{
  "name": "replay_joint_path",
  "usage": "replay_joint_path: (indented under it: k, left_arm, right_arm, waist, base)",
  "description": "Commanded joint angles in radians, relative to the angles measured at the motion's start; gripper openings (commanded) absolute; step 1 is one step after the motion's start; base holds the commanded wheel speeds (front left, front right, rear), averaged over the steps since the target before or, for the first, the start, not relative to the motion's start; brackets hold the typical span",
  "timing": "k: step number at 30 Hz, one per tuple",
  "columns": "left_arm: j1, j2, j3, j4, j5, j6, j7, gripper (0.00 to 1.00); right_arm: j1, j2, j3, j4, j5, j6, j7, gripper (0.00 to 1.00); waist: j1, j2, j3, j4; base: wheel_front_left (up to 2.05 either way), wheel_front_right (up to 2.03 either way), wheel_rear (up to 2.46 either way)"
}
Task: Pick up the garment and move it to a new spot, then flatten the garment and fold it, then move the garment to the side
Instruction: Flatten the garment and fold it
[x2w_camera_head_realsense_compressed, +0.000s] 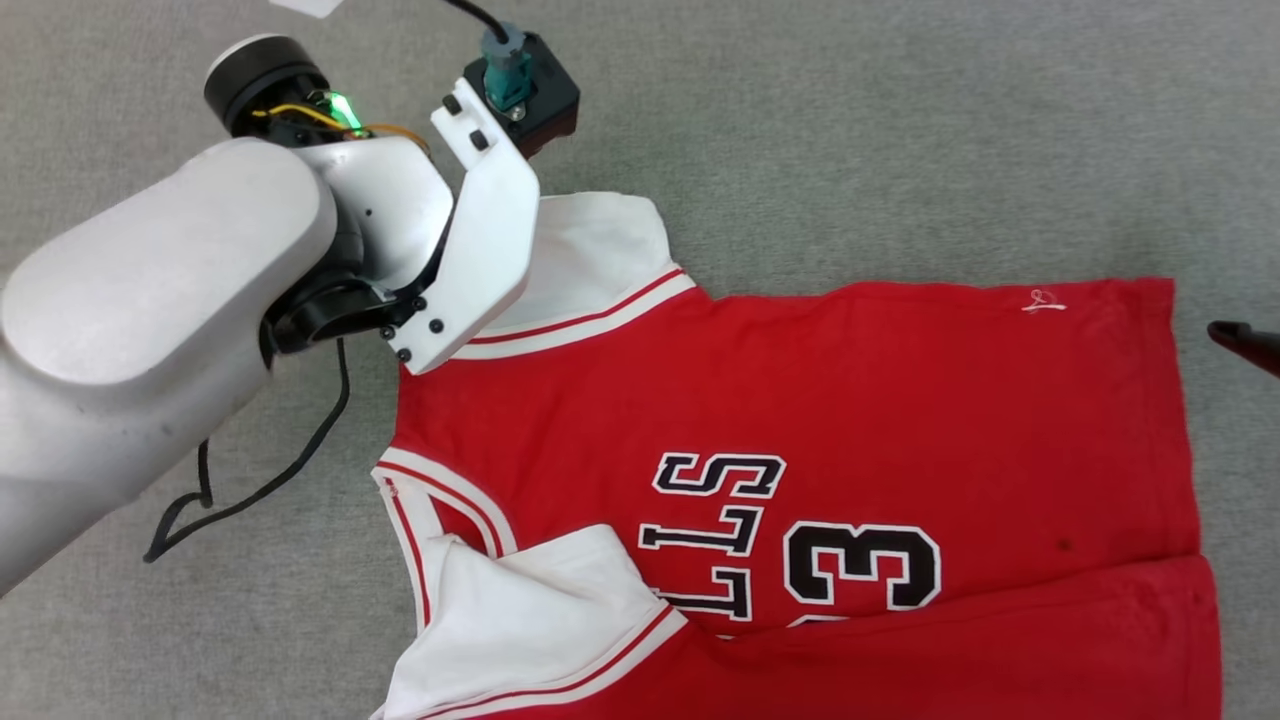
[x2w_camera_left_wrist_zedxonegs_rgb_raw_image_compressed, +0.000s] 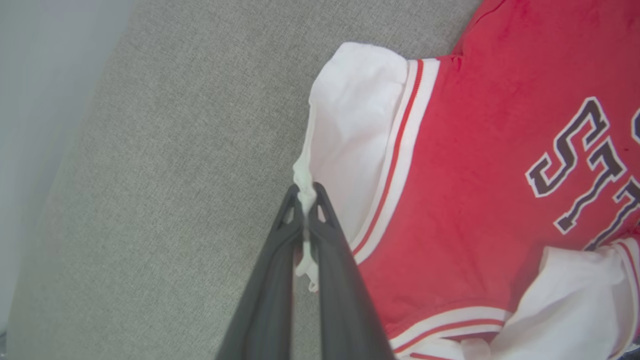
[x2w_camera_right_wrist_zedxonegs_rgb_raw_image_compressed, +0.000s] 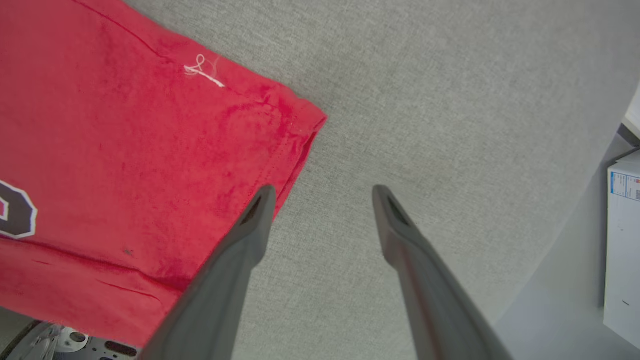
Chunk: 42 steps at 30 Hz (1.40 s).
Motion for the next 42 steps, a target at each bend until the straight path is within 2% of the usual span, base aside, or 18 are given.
replay_joint_path:
  k: [1,7,17,18,19,25,32,42]
  left_arm:
    - [-0.017,-0.009,-0.001,-0.003,0.007,0.001,-0.009,0.0]
    - [-0.036,-0.03,-0.003,0.001,0.01,0.001,-0.03,0.0]
    - [-0.052,-0.029,-0.004,0.008,0.022,0.001,-0.054,0.0]
    - [-0.047,-0.029,-0.005,0.008,0.023,0.001,-0.053,0.0]
    - [-0.042,-0.028,-0.005,0.01,0.025,0.001,-0.053,0.0]
    - [-0.004,-0.026,-0.005,0.022,0.026,0.001,-0.082,0.0]
    - [0.066,-0.009,-0.005,0.023,0.016,0.001,-0.142,0.0]
    - [0.215,0.088,-0.005,-0.088,-0.003,0.001,-0.171,0.0]
  right_arm:
    - [-0.037,0.015,0.013,0.034,0.012,-0.001,0.029,1.0]
    - [-0.053,0.041,0.048,0.109,0.001,-0.001,0.042,1.0]
    - [0.009,0.075,0.154,0.178,0.034,-0.001,-0.017,1.0]
    - [0.007,0.077,0.157,0.179,0.038,-0.001,-0.03,0.42]
    - [0.001,0.078,0.158,0.18,0.039,-0.001,-0.049,0.0]
    - [-0.037,0.068,0.157,0.184,0.036,-0.001,-0.168,0.0]
    - [0.008,0.045,0.183,0.176,0.055,-0.001,-0.294,0.0]
    - [0.149,-0.029,0.193,0.123,0.1,-0.001,-0.411,0.0]
  waist:
    - [-0.0001,0.0,0.027,0.023]
    - [-0.0001,0.0,0.064,0.054]
    - [-0.0001,0.0,0.112,0.073]
    - [-0.0001,0.0,0.112,0.072]
    - [-0.0001,0.0,0.11,0.07]
    - [-0.0001,0.0,0.053,0.058]
    - [-0.0001,0.0,-0.071,0.051]
    - [-0.0001,0.0,-0.226,0.056]
  base:
    - [0.0,0.0,0.0]
    - [0.0,0.0,0.0]
    - [0.0,0.0,0.0]
    - [0.0,0.0,0.0]
    - [0.0,0.0,0.0]
    - [0.0,0.0,0.0]
    - [0.0,0.0,0.0]
    - [0.0,0.0,0.0]
